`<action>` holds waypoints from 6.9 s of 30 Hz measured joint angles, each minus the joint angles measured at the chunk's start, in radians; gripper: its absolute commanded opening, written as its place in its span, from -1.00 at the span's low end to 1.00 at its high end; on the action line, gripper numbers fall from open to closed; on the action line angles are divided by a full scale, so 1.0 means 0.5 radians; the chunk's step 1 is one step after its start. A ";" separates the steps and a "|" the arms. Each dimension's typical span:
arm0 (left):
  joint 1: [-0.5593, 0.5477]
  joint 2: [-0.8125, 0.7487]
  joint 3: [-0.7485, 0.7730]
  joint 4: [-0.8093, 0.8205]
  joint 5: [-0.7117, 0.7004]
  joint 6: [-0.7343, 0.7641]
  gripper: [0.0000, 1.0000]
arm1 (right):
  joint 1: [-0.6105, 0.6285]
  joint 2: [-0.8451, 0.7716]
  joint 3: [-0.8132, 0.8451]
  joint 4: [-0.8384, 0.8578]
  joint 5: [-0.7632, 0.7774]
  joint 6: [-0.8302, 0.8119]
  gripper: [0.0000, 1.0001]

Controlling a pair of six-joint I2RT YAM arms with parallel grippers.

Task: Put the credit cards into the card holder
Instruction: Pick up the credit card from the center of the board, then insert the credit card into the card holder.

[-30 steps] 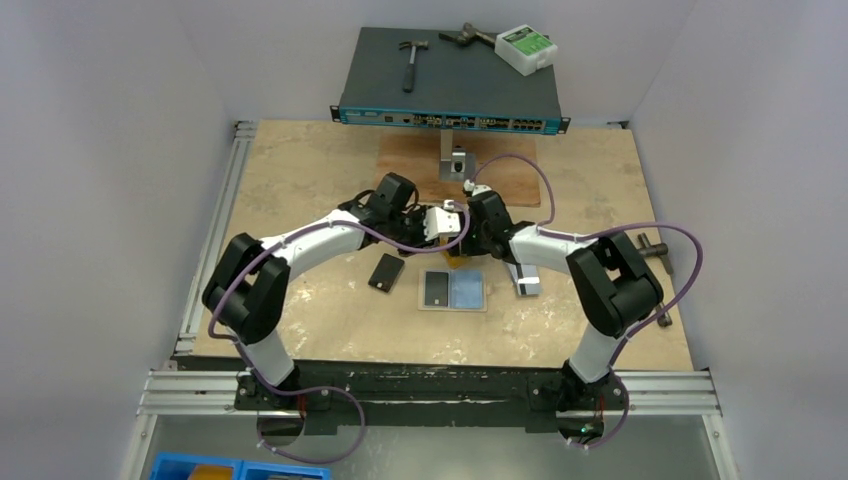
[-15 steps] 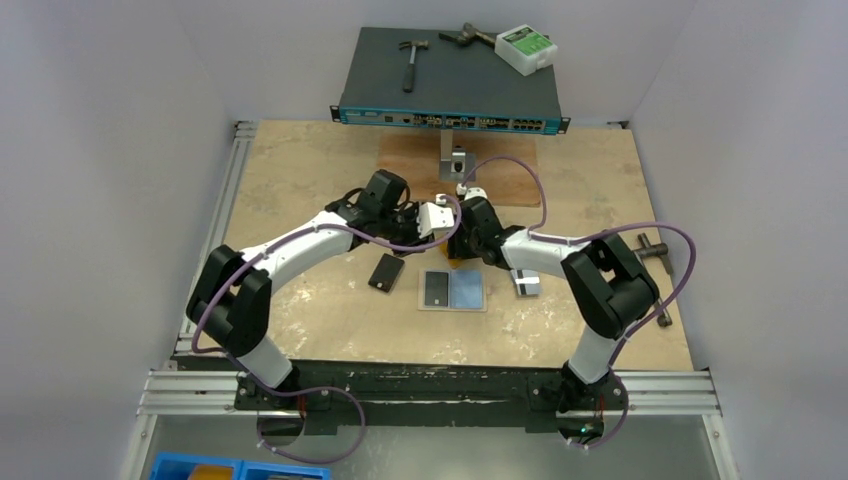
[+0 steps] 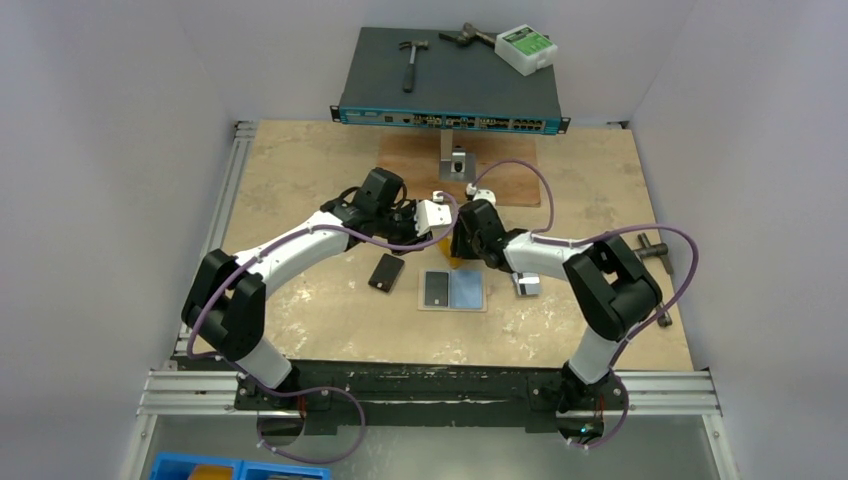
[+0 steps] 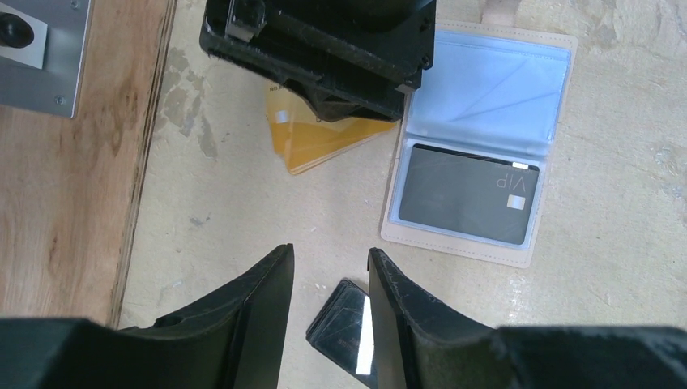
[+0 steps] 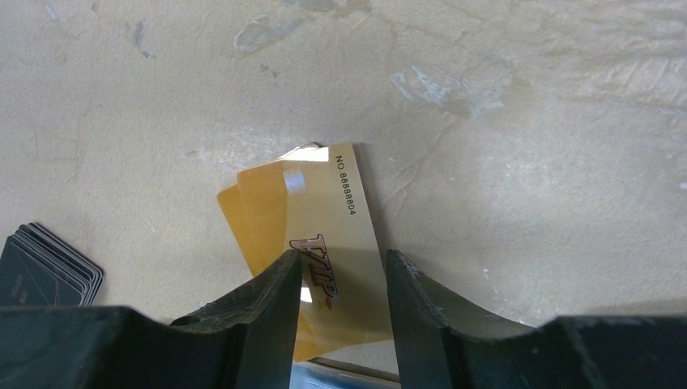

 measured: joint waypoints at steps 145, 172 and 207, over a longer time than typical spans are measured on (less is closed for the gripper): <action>0.399 -0.006 -0.517 1.995 1.181 -3.162 -0.59 | -0.424 -1.063 -0.940 1.642 -1.461 1.160 -1.00; 0.407 -0.001 -0.523 2.069 1.217 -3.213 -0.83 | -0.394 -0.719 -0.889 2.135 -1.721 1.385 -1.00; 0.106 0.251 -0.212 0.306 0.580 -1.612 -0.23 | -0.389 -1.478 -1.077 -0.068 -0.699 0.521 -1.00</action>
